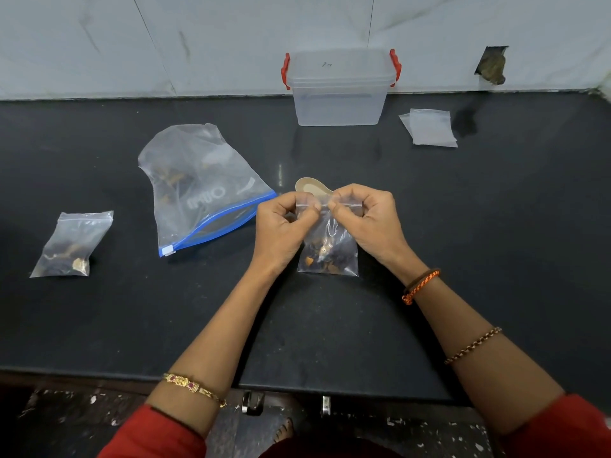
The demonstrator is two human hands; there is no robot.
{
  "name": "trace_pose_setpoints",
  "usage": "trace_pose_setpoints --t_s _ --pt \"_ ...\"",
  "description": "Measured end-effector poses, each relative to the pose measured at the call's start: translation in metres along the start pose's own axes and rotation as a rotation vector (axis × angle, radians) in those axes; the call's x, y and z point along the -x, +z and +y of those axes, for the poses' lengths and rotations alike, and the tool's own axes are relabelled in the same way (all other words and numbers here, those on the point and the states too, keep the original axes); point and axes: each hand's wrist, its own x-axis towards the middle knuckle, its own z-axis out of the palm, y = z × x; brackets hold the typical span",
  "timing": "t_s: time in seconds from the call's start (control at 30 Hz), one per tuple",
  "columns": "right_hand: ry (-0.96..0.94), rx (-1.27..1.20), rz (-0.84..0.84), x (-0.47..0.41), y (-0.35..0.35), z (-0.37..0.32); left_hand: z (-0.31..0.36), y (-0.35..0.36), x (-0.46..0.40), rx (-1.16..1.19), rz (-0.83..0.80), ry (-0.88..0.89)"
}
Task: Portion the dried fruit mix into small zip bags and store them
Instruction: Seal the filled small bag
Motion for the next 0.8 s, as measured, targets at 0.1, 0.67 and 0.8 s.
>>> trace_pose_setpoints --t_s 0.1,0.67,0.8 --pt "-0.022 -0.008 -0.021 0.0005 -0.0043 -0.0020 -0.0015 -0.0011 -0.0008 0.022 0.045 -0.001" --pt "-0.030 0.041 -0.033 0.0019 -0.0052 -0.0014 -0.0017 -0.0025 0.0009 0.010 0.040 0.012" --pt "-0.046 0.010 -0.042 0.0036 -0.0065 -0.0042 -0.0023 -0.0035 -0.0002 -0.009 0.048 0.007"
